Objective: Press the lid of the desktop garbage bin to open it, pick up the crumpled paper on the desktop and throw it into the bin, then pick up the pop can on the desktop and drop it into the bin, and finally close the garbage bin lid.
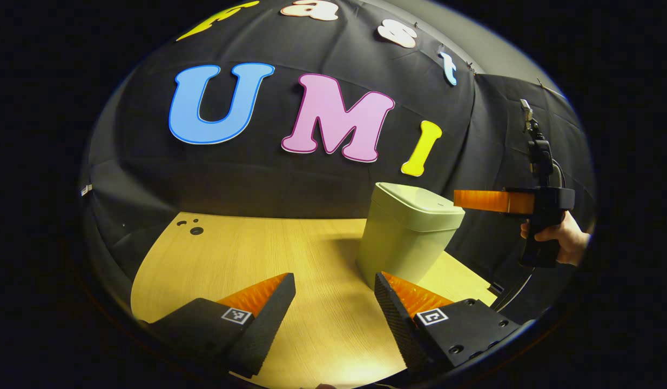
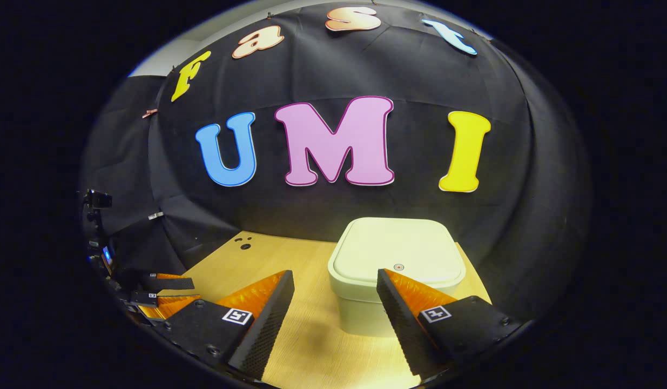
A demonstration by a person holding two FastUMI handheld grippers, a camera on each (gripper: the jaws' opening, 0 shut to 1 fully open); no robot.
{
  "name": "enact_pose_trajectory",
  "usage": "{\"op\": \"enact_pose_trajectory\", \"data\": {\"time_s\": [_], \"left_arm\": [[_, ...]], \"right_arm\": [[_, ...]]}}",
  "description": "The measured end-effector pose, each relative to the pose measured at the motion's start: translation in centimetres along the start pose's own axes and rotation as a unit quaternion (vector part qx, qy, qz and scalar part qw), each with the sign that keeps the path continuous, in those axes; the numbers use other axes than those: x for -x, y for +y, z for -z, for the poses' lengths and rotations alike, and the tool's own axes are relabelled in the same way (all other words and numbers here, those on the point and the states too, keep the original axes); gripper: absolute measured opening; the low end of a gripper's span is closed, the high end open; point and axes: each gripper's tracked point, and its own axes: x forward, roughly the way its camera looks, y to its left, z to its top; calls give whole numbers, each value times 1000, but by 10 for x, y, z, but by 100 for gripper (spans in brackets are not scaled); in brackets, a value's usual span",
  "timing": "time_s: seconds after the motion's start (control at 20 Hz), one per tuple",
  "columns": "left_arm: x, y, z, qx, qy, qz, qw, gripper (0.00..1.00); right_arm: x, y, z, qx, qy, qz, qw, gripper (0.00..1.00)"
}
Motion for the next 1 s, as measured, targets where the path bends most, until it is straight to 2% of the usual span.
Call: {"op": "enact_pose_trajectory", "data": {"time_s": [0.1,0.25,0.4,1.0], "left_arm": [[-3,-5,-3,0,-4,-1,1000,95],[-3,-12,-5,-4,-6,-4,1000,95],[-3,-20,-7,-11,-6,-9,1000,95],[-3,-41,-15,-17,-17,-40,999,95]], "right_arm": [[6,4,3,0,-3,-6,1000,97],[16,18,12,-9,0,-34,999,97],[20,13,14,-1,1,-31,1000,97],[30,21,42,14,24,-69,997,97]]}}
